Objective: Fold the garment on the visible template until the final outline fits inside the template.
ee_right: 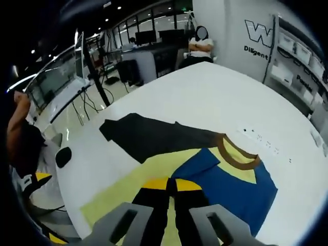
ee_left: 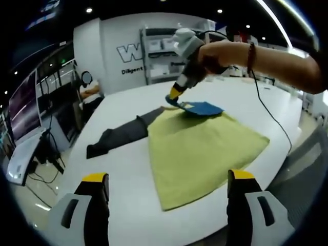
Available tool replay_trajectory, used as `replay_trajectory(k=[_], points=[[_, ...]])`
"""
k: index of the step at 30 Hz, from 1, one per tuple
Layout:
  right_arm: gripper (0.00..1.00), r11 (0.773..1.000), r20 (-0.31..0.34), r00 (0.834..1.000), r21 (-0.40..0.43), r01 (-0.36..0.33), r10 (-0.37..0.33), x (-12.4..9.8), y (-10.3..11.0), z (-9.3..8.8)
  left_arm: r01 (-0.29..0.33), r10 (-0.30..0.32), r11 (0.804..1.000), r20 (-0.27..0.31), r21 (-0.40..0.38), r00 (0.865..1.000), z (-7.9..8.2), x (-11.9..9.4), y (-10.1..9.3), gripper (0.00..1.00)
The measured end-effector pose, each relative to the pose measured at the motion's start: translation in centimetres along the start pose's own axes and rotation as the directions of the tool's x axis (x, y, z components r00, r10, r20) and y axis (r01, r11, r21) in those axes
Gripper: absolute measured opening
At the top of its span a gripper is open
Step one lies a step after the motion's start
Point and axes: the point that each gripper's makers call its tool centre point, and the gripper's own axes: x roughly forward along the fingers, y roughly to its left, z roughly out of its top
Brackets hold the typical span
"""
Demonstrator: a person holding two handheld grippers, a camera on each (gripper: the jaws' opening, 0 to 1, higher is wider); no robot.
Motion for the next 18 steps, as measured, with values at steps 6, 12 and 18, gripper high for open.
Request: replay_trajectory(k=[6, 12, 18], points=[[0.00, 0.999, -0.048, 0.999, -0.042, -0.013, 0.011, 1.4, 1.4, -1.4, 0.000, 0.000, 1.000, -0.001, 0.006, 1.000, 0.0, 0.0, -0.1, 0.93], [0.00, 0.999, -0.060, 0.998, -0.044, -0.023, 0.020, 3.0, 1.8, -2.5, 0.007, -0.007, 1.000, 0.021, 0.004, 1.000, 0.4, -0.1, -0.3, 0.94], [0.00, 0.999, -0.080, 0.996, -0.040, -0.030, 0.026, 4.8, 1.9, -3.5, 0.001, -0.001, 1.000, 0.022, 0.006, 1.000, 0.4, -0.2, -0.2, 0.94]])
